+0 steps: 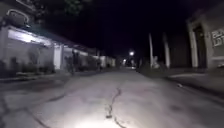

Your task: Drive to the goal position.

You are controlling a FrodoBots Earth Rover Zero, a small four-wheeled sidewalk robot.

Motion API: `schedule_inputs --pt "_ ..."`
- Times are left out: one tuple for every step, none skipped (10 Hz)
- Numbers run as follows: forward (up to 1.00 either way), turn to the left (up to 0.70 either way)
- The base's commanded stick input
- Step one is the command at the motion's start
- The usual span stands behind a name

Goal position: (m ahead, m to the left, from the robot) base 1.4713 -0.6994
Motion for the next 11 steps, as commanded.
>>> schedule_inputs --pt "0.50 -0.50" --pt "0.50 -0.50" --pt "0.50 -0.50" --pt "0.50 -0.50" --pt "0.50 -0.50" --pt "0.50 -0.50" --pt "0.50 -0.50" --pt "0.50 -0.50" --pt "0.50 -0.50" --pt "0.50 -0.50" --pt "0.50 -0.50"
